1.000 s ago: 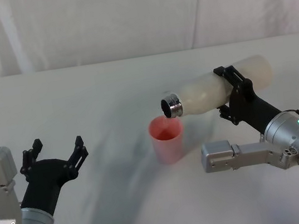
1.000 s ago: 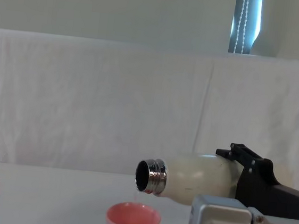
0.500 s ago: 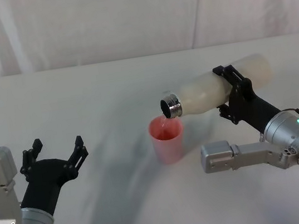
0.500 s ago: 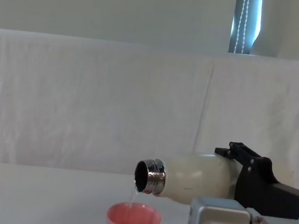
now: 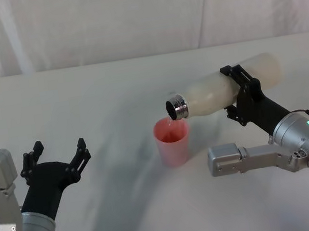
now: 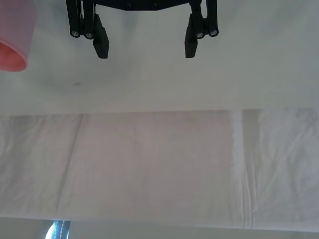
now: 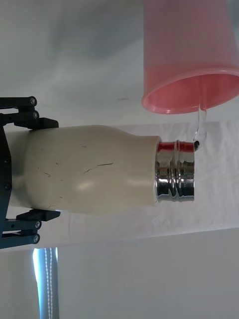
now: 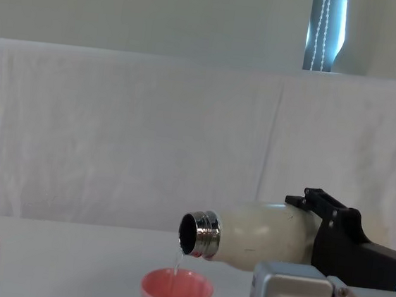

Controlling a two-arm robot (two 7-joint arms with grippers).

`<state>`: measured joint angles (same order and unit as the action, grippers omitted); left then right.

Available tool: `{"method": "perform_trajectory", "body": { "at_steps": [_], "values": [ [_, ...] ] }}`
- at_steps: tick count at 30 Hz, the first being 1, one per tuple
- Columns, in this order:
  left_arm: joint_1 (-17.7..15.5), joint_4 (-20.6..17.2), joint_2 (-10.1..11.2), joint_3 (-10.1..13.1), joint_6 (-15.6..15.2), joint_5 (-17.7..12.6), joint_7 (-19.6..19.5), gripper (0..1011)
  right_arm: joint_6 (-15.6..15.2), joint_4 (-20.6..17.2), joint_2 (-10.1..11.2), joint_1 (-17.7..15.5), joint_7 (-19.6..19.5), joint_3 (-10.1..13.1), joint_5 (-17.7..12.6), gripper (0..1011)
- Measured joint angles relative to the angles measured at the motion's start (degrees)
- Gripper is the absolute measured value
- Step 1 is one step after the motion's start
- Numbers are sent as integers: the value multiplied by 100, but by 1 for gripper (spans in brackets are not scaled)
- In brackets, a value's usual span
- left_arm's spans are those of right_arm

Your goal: Grasp the thermos with one hand and pour water into the cup lid.

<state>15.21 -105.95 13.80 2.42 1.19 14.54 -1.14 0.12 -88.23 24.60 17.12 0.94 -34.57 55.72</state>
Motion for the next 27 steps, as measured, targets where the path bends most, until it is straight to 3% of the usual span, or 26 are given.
{"method": "perform_trajectory", "body": {
  "at_steps": [27],
  "values": [
    [0,0,0,0,0,0,0,1001,7,11,10,32,4,-19,10,959]
  ]
}}
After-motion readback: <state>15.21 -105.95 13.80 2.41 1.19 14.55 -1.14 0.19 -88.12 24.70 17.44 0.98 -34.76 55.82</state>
